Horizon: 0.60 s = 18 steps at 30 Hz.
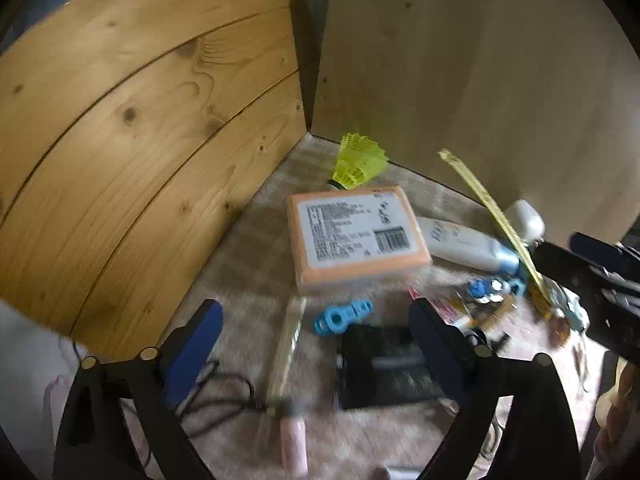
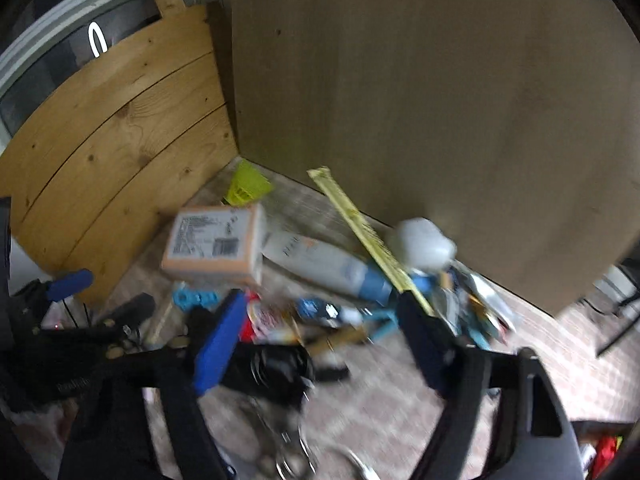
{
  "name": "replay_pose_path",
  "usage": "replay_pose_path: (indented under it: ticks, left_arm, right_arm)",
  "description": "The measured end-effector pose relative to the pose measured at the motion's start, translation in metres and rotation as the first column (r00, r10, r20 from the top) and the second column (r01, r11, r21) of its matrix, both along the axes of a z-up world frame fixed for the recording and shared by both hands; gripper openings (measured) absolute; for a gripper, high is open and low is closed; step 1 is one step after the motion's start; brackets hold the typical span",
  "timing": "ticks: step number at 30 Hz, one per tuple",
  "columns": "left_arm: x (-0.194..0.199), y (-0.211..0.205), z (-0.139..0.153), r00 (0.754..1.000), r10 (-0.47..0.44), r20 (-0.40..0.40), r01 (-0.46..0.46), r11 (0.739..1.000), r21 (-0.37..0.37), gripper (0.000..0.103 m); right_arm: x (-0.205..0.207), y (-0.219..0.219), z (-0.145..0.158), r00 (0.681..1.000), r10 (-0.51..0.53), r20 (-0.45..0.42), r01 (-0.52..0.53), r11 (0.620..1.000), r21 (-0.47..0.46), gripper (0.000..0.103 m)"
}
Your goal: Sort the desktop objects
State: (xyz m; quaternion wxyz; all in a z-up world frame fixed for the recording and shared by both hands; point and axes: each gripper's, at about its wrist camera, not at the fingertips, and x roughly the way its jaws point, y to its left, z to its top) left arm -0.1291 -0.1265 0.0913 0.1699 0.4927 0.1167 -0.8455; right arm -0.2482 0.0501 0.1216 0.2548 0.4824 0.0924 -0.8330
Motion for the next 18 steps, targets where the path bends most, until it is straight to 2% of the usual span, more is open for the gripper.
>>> replay_pose_path:
  ticks: [1,3,7,13,18]
  left_arm:
    - [-0.005,-0.002,-0.004,1.000,0.000,0.008,0.000,1.000,0.000,0.091]
    - [-0.014,-0.008,-0.013,1.000,0.000,0.021,0.000,1.000,-0.002,0.087]
    - [-0.028,-0.020,-0.027,0.999,0.009,0.035,-0.010,1.000,0.017,0.086]
    - [-0.043,-0.020,-0.041,0.999,-0.017,0.051,0.015,0.999,0.043,0.087]
    - [-0.052,-0.016,-0.051,0.998,-0.035,0.054,0.031,0.996,0.084,0.087]
  right_arm:
    - [-0.008,-0.009,-0.006,1.000,0.011,0.022,-0.011,1.000,0.002,0.063]
    - [-0.017,-0.023,-0.017,0.998,0.028,0.048,-0.029,1.000,0.003,0.061]
    - [-0.035,-0.048,-0.041,0.993,0.064,0.099,-0.065,0.998,0.012,0.055]
    - [-0.061,-0.066,-0.058,0.978,0.066,0.196,-0.056,0.997,-0.054,0.053]
    - [-0.064,-0.084,-0.069,0.973,0.073,0.220,-0.072,0.997,-0.014,0.053]
